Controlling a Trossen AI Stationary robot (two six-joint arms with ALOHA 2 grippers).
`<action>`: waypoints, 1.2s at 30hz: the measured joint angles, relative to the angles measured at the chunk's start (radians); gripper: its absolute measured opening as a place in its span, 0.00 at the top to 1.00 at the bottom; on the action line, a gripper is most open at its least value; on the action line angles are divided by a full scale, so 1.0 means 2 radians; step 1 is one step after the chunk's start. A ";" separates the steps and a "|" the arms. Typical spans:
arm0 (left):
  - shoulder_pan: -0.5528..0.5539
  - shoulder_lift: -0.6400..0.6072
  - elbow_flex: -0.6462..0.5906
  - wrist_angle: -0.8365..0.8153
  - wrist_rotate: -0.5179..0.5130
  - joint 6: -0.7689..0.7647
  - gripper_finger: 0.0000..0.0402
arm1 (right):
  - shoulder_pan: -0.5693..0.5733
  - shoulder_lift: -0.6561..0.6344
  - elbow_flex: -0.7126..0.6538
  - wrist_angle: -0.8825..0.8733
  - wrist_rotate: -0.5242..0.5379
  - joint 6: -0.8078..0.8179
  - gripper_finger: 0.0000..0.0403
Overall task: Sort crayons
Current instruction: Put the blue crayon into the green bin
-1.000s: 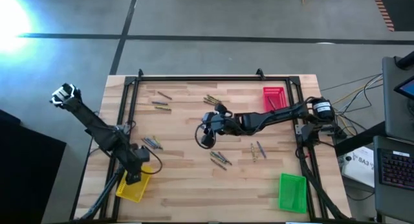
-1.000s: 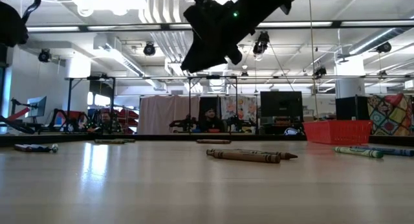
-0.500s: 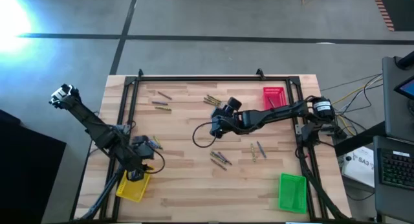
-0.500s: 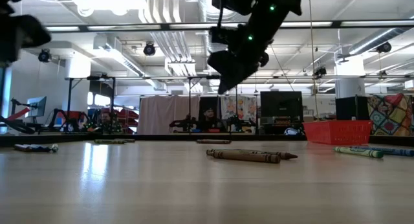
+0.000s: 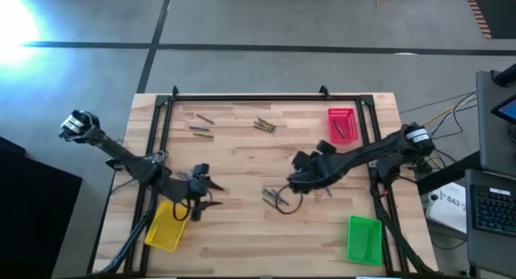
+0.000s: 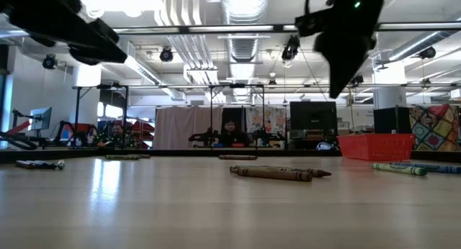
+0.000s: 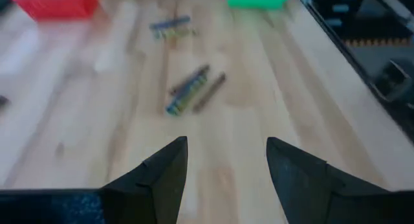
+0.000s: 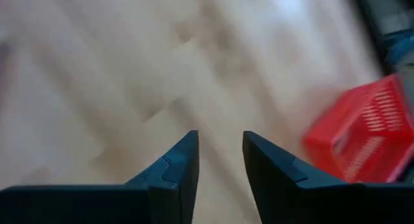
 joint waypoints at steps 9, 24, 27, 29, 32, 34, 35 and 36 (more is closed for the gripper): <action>0.022 0.068 0.019 0.033 -0.149 0.044 0.52 | 0.027 -0.033 -0.001 -0.021 -0.055 0.078 0.86; 0.056 0.201 0.073 0.008 -0.162 0.043 0.54 | 0.022 -0.037 -0.120 0.028 -0.120 0.166 0.65; 0.075 0.192 0.075 0.010 -0.101 0.035 0.58 | 0.021 -0.037 -0.149 0.065 -0.133 0.166 0.65; 0.085 0.185 0.073 0.017 -0.074 0.034 0.61 | 0.020 -0.037 -0.168 0.084 -0.147 0.171 0.65; 0.096 0.179 0.068 0.026 -0.052 0.034 0.65 | 0.019 -0.041 -0.190 0.108 -0.157 0.173 0.65; 0.100 0.176 0.065 0.027 -0.042 0.034 0.67 | 0.018 -0.043 -0.204 0.127 -0.159 0.174 0.65; 0.101 0.176 0.063 0.029 -0.039 0.033 0.68 | 0.019 -0.045 -0.210 0.137 -0.160 0.174 0.65; 0.101 0.176 0.061 0.032 -0.038 0.033 0.68 | 0.018 -0.046 -0.215 0.146 -0.160 0.174 0.65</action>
